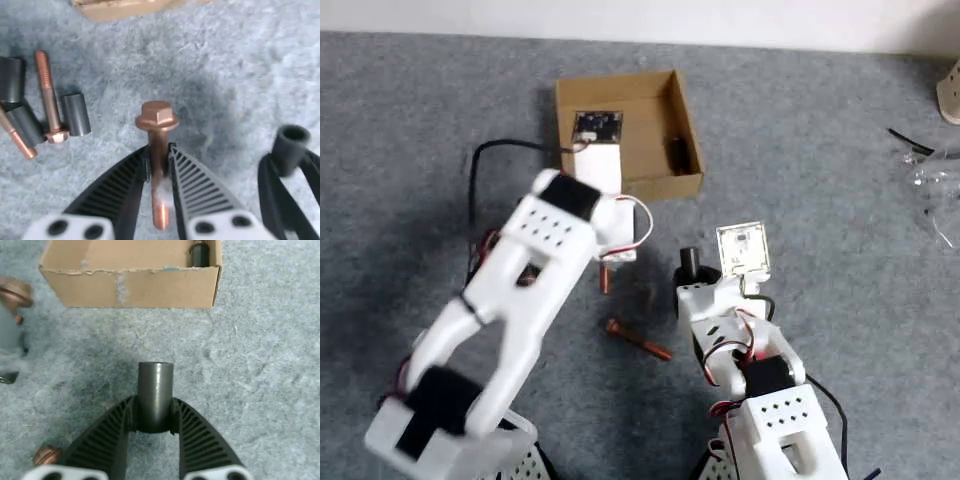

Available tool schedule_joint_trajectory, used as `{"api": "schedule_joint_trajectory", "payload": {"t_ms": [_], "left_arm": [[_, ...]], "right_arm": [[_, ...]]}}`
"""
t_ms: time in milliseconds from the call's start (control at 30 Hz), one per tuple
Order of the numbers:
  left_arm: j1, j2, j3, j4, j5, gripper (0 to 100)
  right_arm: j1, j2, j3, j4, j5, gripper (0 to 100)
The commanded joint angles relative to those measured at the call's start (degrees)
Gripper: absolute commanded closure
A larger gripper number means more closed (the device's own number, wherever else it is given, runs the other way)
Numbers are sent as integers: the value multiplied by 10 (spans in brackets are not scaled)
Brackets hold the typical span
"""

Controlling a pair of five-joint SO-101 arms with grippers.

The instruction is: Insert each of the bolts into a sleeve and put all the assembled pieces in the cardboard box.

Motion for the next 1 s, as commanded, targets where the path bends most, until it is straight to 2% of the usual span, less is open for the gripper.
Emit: {"api": "schedule_joint_trajectory", "payload": {"t_ms": [0, 233, 567, 667, 800, 967], "left_arm": [[15, -93, 14, 4, -5, 996], [14, -226, 70, 4, -37, 996], [14, -378, 150, 4, -61, 996], [14, -439, 177, 4, -71, 996], [12, -532, 225, 4, -122, 996], [-52, -633, 280, -18, -135, 996]], "right_arm": [[7, -13, -9, -20, -2, 994], [7, -58, -5, -17, -4, 994], [3, -356, 65, 94, -2, 994], [-5, -335, 76, 99, -2, 994], [-12, -347, 77, 101, -2, 994], [-31, -348, 77, 102, -1, 994]]}}
